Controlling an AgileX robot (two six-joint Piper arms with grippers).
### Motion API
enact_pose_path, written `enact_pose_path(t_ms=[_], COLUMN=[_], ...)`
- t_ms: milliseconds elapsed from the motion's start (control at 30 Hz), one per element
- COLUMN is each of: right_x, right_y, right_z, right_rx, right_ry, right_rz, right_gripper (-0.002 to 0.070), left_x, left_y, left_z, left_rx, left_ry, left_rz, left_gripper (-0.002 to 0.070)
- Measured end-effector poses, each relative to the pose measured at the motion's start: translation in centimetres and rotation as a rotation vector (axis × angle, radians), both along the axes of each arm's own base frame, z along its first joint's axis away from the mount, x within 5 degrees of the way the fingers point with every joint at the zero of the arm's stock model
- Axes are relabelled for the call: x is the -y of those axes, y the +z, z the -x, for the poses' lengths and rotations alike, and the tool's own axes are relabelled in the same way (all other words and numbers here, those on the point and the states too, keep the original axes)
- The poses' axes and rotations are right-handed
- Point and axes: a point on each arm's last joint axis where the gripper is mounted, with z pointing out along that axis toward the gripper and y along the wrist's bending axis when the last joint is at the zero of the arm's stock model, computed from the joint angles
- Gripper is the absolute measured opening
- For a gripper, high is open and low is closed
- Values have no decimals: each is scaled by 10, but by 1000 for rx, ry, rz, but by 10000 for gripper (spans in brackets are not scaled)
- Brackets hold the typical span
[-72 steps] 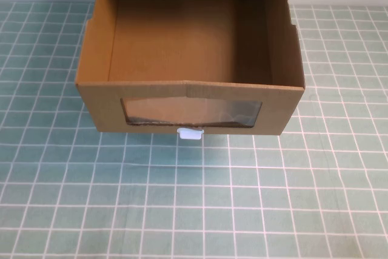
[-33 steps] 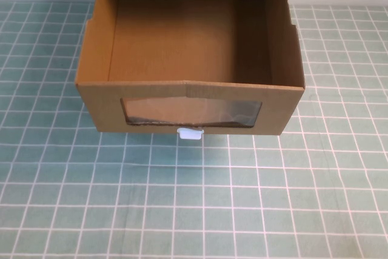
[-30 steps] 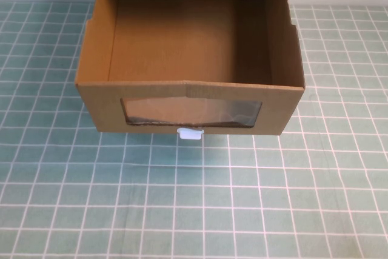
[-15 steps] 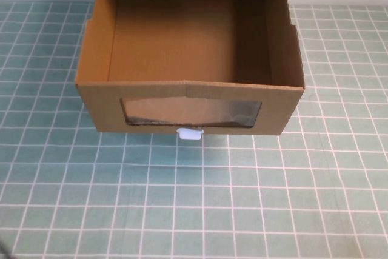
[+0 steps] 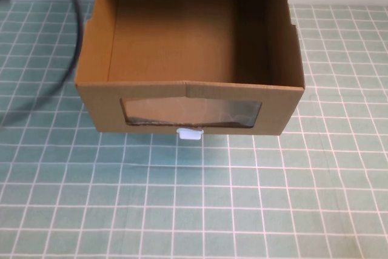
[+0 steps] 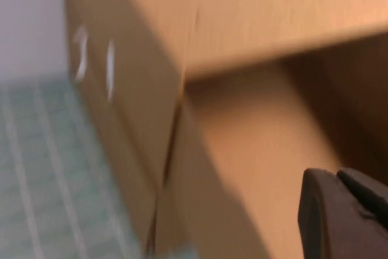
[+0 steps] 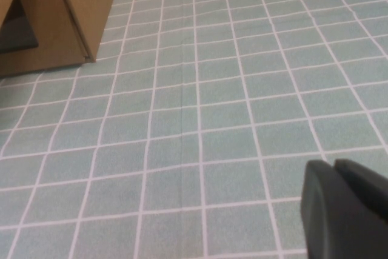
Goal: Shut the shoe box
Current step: Press the shoe box with left arm
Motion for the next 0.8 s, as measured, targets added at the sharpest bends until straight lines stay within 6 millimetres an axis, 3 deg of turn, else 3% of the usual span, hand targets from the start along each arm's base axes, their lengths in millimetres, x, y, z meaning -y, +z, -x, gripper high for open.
enact_pose_path(t_ms=[167, 333, 533, 800], right_x=[0, 0, 0, 0], right_y=[0, 0, 0, 1], right_z=[0, 0, 0, 0], right_rx=[0, 0, 0, 7], right_ry=[0, 0, 0, 0], right_rz=[0, 0, 0, -2], right_gripper=[-12, -12, -12, -12], left_x=[6, 24, 50, 64], left_y=[12, 3, -19, -47], left_z=[-67, -118, -153, -170], left_rx=[69, 77, 41, -17], left_ry=[-75, -144, -208, -244], left_rz=[33, 20, 14, -48], left_gripper=[-5, -5, -5, -5])
